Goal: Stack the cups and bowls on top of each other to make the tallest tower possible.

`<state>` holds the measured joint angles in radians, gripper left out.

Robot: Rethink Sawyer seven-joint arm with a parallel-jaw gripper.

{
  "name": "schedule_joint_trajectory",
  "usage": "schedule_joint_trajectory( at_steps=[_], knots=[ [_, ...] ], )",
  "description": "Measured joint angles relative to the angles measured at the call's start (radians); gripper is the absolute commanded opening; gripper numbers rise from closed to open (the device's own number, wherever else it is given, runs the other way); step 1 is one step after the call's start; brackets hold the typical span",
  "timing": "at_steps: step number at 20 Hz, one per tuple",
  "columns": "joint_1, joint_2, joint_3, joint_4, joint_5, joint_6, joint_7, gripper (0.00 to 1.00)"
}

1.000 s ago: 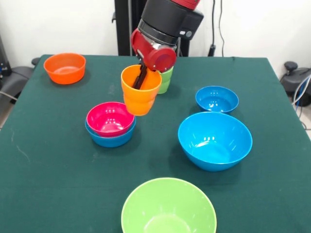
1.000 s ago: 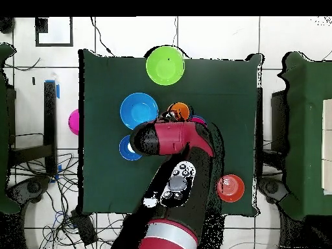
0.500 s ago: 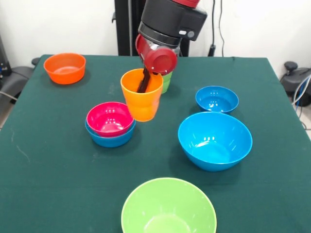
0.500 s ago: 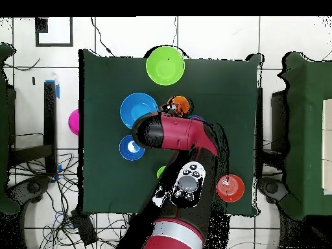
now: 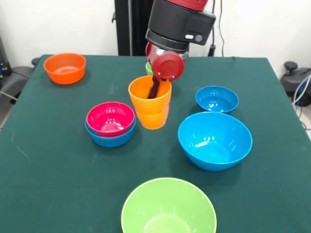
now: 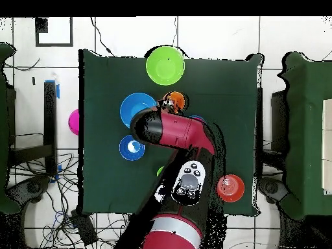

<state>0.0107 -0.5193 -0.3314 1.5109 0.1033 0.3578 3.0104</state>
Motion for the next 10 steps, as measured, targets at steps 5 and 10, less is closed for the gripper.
schedule_joint_trajectory(
  at_steps=[5, 10],
  knots=[
    [0.005, 0.001, 0.017, 0.006, 0.066, -0.013, 0.000, 0.00],
    [0.010, 0.001, 0.041, 0.013, 0.125, -0.030, 0.000, 0.00]
  ],
)
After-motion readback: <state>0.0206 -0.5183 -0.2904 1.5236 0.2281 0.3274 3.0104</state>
